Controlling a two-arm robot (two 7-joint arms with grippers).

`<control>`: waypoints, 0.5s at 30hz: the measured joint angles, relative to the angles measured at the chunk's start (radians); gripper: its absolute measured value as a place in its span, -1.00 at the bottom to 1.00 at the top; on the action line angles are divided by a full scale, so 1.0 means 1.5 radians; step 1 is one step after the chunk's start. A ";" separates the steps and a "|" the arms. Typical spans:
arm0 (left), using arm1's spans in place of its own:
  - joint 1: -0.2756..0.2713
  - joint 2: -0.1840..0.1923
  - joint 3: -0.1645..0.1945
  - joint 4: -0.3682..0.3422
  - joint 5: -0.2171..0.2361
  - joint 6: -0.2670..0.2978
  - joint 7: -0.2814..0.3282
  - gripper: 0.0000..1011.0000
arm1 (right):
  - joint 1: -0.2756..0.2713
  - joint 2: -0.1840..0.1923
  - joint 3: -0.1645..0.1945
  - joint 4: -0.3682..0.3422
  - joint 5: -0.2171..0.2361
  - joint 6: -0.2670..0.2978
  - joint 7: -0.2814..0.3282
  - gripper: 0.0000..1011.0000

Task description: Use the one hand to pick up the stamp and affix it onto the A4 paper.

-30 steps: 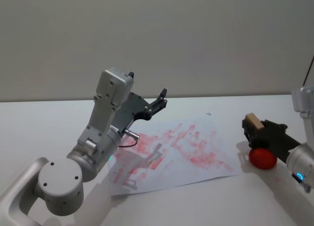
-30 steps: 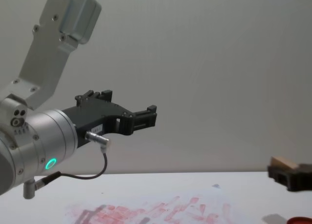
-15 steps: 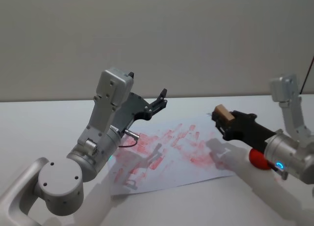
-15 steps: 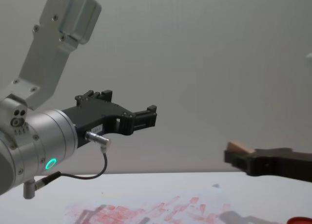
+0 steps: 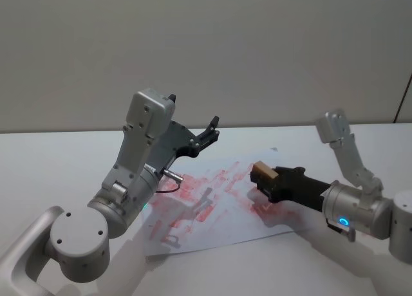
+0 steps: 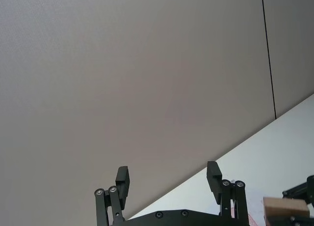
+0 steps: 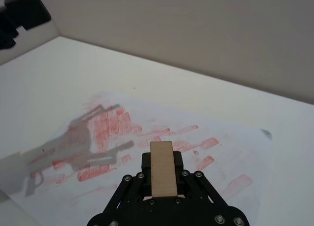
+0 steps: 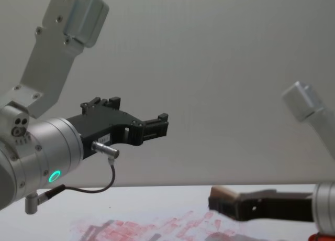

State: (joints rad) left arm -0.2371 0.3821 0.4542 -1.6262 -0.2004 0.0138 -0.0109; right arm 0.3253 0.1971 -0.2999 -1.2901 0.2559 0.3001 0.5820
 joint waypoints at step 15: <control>0.000 0.000 0.000 0.000 0.000 0.000 0.000 0.98 | 0.034 -0.016 -0.023 0.070 -0.054 0.052 0.022 -0.57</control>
State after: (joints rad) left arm -0.2371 0.3821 0.4542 -1.6262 -0.2004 0.0138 -0.0109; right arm 0.3760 0.1730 -0.3340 -1.1851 0.1743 0.3777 0.6152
